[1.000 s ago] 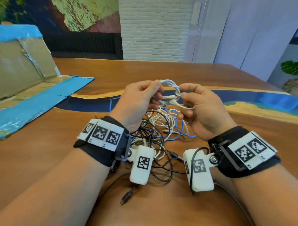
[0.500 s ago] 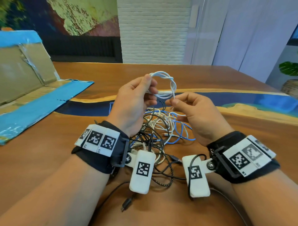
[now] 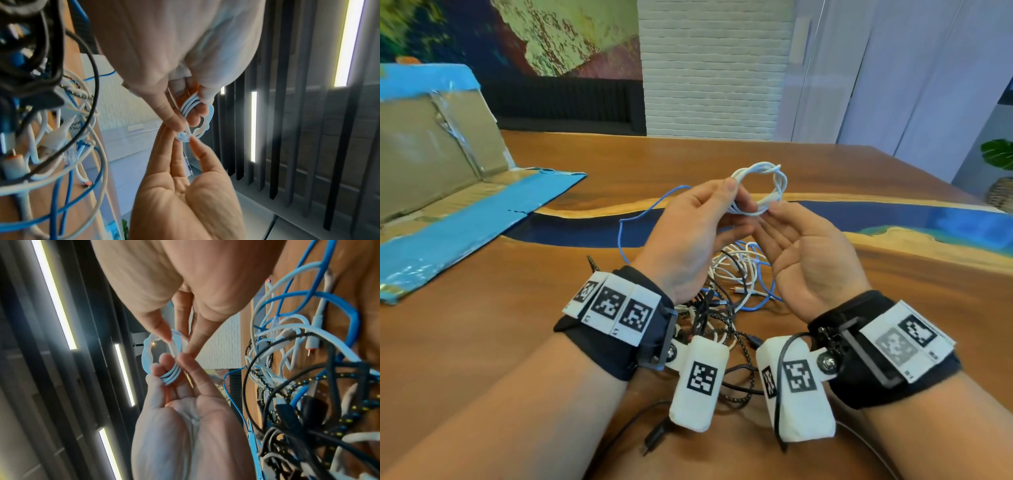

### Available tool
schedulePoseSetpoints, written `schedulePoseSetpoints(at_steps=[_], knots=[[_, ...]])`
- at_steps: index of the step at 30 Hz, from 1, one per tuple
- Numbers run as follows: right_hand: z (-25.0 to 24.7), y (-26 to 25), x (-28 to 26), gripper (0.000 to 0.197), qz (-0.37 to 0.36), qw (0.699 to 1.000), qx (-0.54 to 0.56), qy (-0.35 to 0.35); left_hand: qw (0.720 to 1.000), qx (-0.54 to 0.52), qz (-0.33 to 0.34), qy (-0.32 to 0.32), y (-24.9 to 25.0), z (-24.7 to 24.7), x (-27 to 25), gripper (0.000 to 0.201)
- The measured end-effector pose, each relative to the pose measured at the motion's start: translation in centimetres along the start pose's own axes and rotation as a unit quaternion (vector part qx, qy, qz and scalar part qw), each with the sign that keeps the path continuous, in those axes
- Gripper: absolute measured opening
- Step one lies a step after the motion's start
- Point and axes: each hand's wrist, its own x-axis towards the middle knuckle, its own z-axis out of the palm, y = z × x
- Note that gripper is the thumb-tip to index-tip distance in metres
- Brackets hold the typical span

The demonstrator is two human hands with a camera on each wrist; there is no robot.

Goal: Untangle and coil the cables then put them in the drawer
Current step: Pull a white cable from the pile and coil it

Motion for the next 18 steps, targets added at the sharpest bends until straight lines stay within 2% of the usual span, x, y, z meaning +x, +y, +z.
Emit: schedulePoseSetpoints(at_steps=[2, 6, 9, 13, 18], knots=[[0.2, 0.0, -0.1, 0.009, 0.006, 1.0, 0.011, -0.009, 1.0, 0.021, -0.005, 0.0, 0.0, -0.3, 0.1, 0.03], [-0.1, 0.0, -0.3, 0.038, 0.014, 0.999, -0.042, -0.013, 0.999, 0.043, -0.023, 0.009, -0.1, -0.8, 0.2, 0.031], [-0.4, 0.0, -0.3, 0.029, 0.03, 0.996, -0.085, -0.013, 0.998, 0.039, -0.035, 0.03, -0.3, -1.0, 0.4, 0.03], [-0.1, -0.1, -0.4, 0.024, 0.019, 0.991, -0.121, -0.053, 0.998, 0.012, -0.048, 0.048, -0.3, -1.1, 0.6, 0.027], [-0.1, -0.9, -0.5, 0.035, -0.019, 0.976, -0.185, -0.115, 0.996, 0.01, -0.067, 0.064, 0.0, -1.4, 0.7, 0.015]])
